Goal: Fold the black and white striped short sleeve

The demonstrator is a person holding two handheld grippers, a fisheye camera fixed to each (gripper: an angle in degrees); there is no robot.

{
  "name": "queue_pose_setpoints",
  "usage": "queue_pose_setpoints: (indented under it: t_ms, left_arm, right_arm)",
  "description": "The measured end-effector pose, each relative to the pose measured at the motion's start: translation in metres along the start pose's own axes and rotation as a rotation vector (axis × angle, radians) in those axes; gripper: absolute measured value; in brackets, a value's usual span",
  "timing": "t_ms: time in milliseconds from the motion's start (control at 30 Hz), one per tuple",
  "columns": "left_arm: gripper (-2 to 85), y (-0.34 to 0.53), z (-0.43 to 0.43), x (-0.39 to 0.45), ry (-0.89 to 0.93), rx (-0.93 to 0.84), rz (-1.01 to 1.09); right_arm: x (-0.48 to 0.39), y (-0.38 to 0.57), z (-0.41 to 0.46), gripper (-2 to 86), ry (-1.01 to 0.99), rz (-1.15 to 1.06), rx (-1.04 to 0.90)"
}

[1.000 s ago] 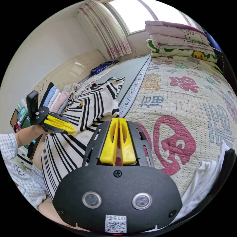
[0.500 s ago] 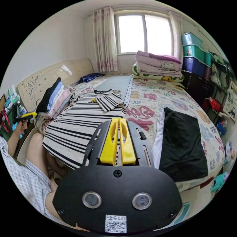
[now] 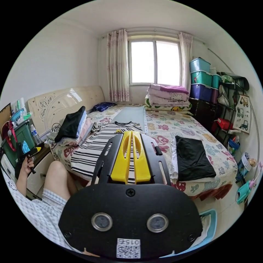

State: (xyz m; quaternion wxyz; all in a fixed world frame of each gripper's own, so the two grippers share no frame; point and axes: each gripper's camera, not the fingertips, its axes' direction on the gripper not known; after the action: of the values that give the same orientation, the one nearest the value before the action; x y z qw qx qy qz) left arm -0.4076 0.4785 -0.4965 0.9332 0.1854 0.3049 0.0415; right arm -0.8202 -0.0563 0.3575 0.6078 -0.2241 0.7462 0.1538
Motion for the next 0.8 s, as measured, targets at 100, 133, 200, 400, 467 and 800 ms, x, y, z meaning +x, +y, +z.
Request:
queue_pose_setpoints:
  t_ms: [100,133,200,400,467,800]
  left_arm:
    - [-0.9,0.005,-0.022,0.005,0.008,0.022,-0.008]
    - [-0.9,0.006,-0.029,0.009,-0.009,0.027,-0.004]
    - [-0.8,0.007,-0.040,0.014,-0.040,0.034,-0.005]
    - [-0.8,0.012,-0.071,0.028,-0.102,0.032,-0.032]
    - [-0.8,0.015,-0.080,0.032,-0.133,0.036,-0.043]
    - [-0.8,0.006,-0.070,0.038,-0.219,-0.013,-0.088]
  right_arm:
    - [-0.007,0.015,0.005,-0.6,-0.048,-0.020,0.011]
    - [-0.008,0.024,0.011,-0.5,-0.072,-0.025,0.008]
    - [-0.010,0.037,0.021,-0.5,-0.114,-0.032,0.001]
    - [-0.009,0.082,0.062,-0.5,-0.193,-0.066,-0.037]
    - [-0.007,0.092,0.077,-0.5,-0.229,-0.063,-0.045]
    - [0.022,0.140,0.169,-0.6,-0.402,-0.071,-0.117]
